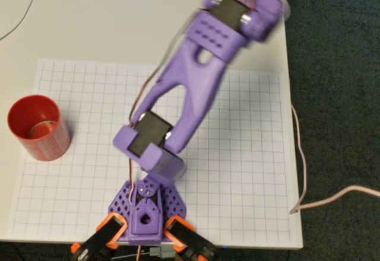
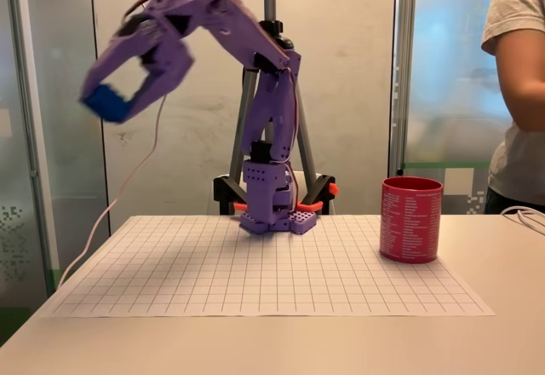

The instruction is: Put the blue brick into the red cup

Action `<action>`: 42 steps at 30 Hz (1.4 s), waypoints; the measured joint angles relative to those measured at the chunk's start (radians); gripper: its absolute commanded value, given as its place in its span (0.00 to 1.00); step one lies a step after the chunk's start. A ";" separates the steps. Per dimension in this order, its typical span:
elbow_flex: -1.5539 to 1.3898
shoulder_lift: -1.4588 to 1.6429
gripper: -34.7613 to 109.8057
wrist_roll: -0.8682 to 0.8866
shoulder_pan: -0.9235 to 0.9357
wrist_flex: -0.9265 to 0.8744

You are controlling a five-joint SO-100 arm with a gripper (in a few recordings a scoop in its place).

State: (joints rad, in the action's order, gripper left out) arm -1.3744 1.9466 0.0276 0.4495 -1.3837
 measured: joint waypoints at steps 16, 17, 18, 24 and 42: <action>-0.120 0.187 0.24 0.216 -1.140 -0.161; -0.143 0.206 0.24 0.232 -1.193 -0.169; -0.175 0.225 0.24 0.247 -1.241 -0.178; -0.360 0.319 0.24 0.325 -1.402 -0.186; -0.644 0.414 0.24 0.471 -1.635 -0.135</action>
State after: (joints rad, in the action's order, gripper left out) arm -2.0187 2.3608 0.4985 -1.1858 -1.5186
